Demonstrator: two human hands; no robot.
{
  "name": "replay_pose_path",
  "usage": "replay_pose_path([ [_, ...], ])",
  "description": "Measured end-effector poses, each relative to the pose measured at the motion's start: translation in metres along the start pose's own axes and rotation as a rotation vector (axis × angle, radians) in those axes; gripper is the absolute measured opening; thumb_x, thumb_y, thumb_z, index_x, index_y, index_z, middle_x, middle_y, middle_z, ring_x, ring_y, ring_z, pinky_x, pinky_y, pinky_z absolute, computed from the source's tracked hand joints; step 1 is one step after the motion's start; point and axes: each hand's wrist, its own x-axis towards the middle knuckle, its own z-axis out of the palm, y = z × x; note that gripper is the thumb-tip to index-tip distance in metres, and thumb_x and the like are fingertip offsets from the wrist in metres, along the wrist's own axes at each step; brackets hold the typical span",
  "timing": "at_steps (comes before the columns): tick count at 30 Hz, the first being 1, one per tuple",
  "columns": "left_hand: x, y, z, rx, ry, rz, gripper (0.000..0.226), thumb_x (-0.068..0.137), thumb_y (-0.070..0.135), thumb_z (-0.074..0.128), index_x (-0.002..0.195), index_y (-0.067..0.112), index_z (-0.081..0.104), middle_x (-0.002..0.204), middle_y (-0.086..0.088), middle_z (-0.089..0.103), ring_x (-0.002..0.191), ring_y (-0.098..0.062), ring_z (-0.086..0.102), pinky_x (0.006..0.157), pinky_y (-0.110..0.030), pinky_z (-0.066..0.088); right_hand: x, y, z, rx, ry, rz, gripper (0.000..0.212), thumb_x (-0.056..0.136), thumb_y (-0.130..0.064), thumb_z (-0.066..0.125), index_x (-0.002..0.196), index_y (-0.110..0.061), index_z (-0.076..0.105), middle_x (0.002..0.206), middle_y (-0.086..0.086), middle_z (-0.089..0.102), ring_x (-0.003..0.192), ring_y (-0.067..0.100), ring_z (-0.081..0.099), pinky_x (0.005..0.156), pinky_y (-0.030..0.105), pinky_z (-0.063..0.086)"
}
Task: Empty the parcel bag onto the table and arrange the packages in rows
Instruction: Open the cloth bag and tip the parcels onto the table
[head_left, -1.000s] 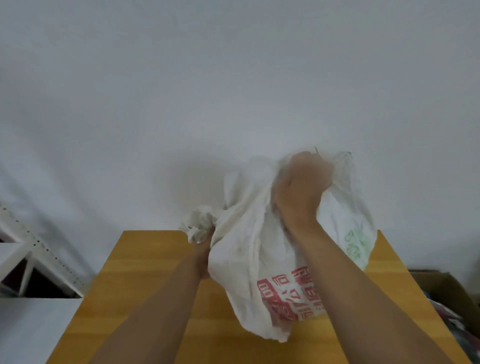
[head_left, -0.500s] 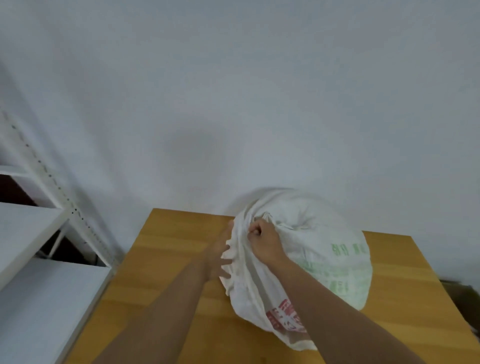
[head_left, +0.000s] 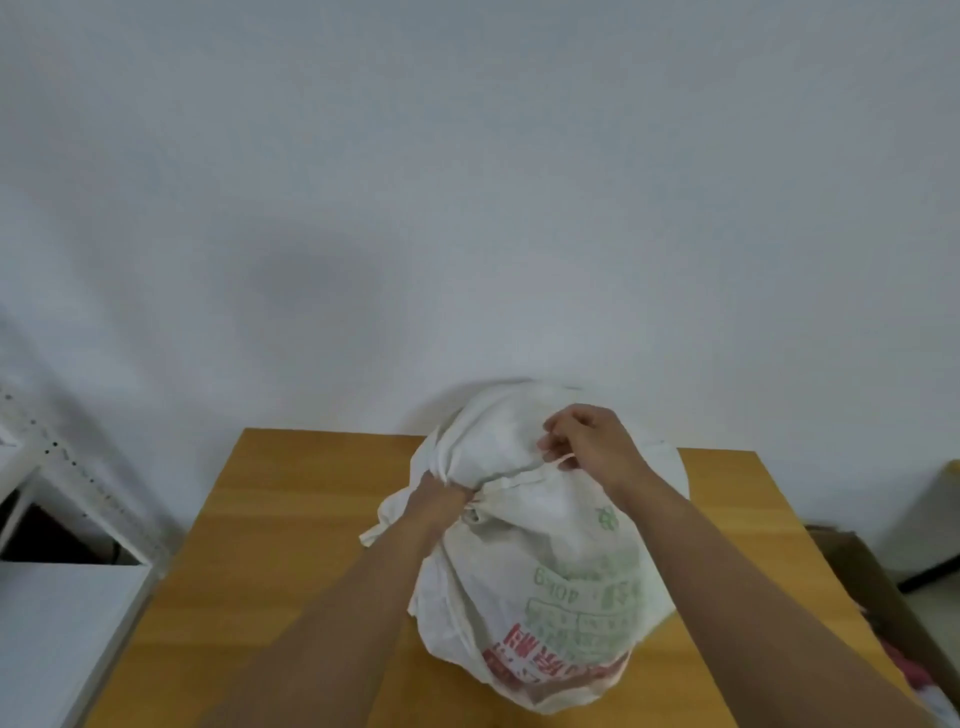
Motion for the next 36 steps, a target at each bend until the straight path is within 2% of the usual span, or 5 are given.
replay_pose_path([
  [10, 0.034, -0.048, -0.049, 0.319, 0.381, 0.016, 0.021, 0.083, 0.008, 0.055, 0.102, 0.000, 0.058, 0.100, -0.020, 0.064, 0.079, -0.029, 0.057, 0.069, -0.037, 0.048, 0.085, 0.128, -0.079, -0.478, 0.240, 0.335, 0.103, 0.079, -0.078, 0.052, 0.155, -0.025, 0.009, 0.163, 0.012, 0.000, 0.149, 0.036, -0.002, 0.117, 0.056, 0.009],
  [16, 0.060, -0.067, -0.051, -0.035, 0.332, -0.317, 0.059, 0.094, 0.047, 0.052, 0.128, -0.001, 0.054, 0.123, -0.020, 0.060, 0.109, -0.037, 0.059, 0.093, -0.048, 0.050, 0.124, 0.149, -0.083, 0.011, 0.281, 0.358, 0.128, 0.063, -0.078, 0.069, 0.156, -0.020, 0.002, 0.159, 0.012, 0.023, 0.142, 0.036, 0.031, 0.112, 0.053, 0.034],
  [23, 0.029, -0.015, -0.024, 0.163, 0.603, -0.193, 0.029, 0.102, 0.019, 0.041, 0.125, 0.010, 0.056, 0.127, -0.009, 0.058, 0.123, -0.024, 0.054, 0.091, -0.024, 0.046, 0.146, 0.160, -0.076, 0.268, 0.112, 0.425, 0.093, 0.069, -0.035, 0.081, 0.148, -0.012, 0.037, 0.148, 0.011, 0.044, 0.123, 0.035, 0.053, 0.098, 0.056, 0.049],
  [27, 0.022, 0.007, -0.021, -0.095, 0.798, -0.104, 0.053, 0.094, 0.010, 0.054, 0.141, -0.005, 0.036, 0.140, -0.027, 0.044, 0.125, -0.044, 0.047, 0.098, -0.047, 0.045, 0.132, 0.135, -0.077, 0.121, 0.243, 0.242, 0.007, 0.087, -0.018, 0.059, 0.087, -0.012, 0.063, 0.093, 0.012, 0.065, 0.088, 0.031, 0.062, 0.079, 0.047, 0.053],
  [36, 0.004, 0.059, -0.036, -0.189, 0.826, 0.229, 0.027, 0.099, 0.011, 0.045, 0.116, -0.009, 0.048, 0.112, -0.023, 0.055, 0.115, -0.040, 0.053, 0.083, -0.036, 0.039, 0.090, 0.067, -0.081, 0.138, 0.474, -0.121, 0.026, 0.085, -0.047, 0.049, 0.086, -0.020, 0.050, 0.107, 0.004, 0.048, 0.105, 0.025, 0.049, 0.085, 0.043, 0.044],
])
